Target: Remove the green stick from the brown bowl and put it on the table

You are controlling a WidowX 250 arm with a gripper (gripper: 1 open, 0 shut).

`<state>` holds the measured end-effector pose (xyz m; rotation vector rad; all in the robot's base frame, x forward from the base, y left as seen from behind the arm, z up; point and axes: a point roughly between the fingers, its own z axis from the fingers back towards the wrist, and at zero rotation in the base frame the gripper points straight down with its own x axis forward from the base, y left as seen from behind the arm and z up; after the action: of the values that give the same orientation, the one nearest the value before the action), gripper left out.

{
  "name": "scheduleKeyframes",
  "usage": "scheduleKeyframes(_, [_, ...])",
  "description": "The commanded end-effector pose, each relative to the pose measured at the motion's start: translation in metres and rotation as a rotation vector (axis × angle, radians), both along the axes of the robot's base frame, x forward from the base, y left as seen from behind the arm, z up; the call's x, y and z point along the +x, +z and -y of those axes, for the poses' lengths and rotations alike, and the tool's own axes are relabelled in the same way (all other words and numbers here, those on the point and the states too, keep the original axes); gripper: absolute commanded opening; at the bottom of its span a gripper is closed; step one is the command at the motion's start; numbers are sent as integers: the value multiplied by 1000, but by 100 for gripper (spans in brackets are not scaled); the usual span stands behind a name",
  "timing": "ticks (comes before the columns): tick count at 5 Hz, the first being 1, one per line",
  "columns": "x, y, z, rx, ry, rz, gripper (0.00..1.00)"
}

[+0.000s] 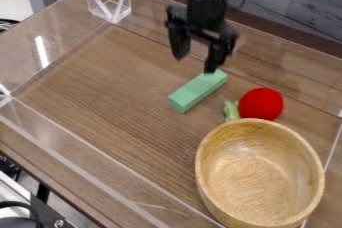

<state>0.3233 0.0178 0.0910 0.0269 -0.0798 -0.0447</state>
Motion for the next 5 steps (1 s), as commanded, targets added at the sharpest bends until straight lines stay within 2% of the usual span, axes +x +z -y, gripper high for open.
scheduleKeyframes(1, [-7,32,-1,-17,96,80,100])
scheduleKeyframes(2, [-21,28,4,-32,143,67,100])
scheduleKeyframes(3, [-31,20,10,-40,126,49,100])
scheduleKeyframes(4, [-35,15,13,-45,107,53,100])
scheduleKeyframes(5, [-26,10,4,-47,111,51,100])
